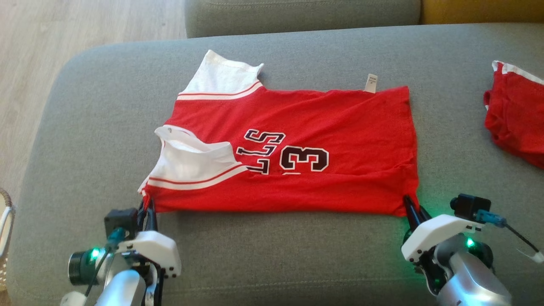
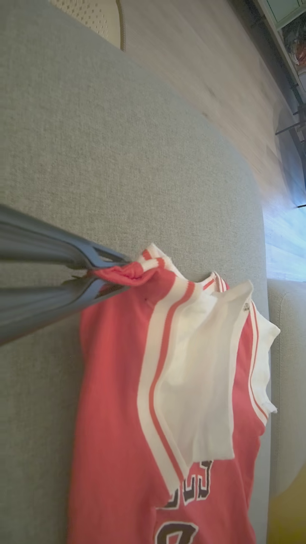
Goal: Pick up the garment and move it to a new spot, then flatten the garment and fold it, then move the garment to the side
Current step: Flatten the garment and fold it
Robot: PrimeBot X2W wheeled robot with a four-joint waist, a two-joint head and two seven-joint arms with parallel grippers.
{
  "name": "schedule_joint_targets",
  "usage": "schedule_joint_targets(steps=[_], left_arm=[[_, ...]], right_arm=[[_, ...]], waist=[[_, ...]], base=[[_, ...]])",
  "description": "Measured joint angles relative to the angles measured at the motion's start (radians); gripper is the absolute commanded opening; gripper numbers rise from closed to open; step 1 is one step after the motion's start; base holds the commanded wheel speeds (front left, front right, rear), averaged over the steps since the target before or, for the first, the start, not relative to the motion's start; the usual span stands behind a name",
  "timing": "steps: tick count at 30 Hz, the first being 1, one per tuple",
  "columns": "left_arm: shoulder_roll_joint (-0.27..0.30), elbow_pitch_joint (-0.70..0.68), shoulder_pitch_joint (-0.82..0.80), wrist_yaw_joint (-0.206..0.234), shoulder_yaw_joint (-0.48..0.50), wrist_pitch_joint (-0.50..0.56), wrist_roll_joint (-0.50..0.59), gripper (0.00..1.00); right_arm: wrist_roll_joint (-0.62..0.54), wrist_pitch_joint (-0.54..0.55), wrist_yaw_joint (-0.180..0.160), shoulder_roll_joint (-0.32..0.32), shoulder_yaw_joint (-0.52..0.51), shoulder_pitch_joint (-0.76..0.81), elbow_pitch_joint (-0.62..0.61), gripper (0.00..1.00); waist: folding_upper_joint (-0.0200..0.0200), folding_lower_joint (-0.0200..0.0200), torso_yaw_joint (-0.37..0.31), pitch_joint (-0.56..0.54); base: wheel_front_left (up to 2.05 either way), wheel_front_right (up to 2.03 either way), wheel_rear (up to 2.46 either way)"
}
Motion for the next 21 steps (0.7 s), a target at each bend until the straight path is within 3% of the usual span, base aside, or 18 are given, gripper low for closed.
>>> schedule_joint_targets(steps=[11,21], left_arm=[[0.036,-0.012,0.078,-0.009,-0.056,0.049,0.021,0.0],[0.092,-0.141,0.22,0.0,-0.094,0.133,0.033,0.0]], right_arm=[[-0.209,0.021,0.0,-0.009,-0.11,0.012,-0.044,0.0],[-0.294,0.268,0.0,-0.015,-0.16,0.156,-0.253,0.0]], waist=[[0.0,-0.0001,-0.009,-0.05],[0.0,-0.0001,-0.03,-0.091]], base=[[0.0,0.0,0.0],[0.0,0.0,0.0]])
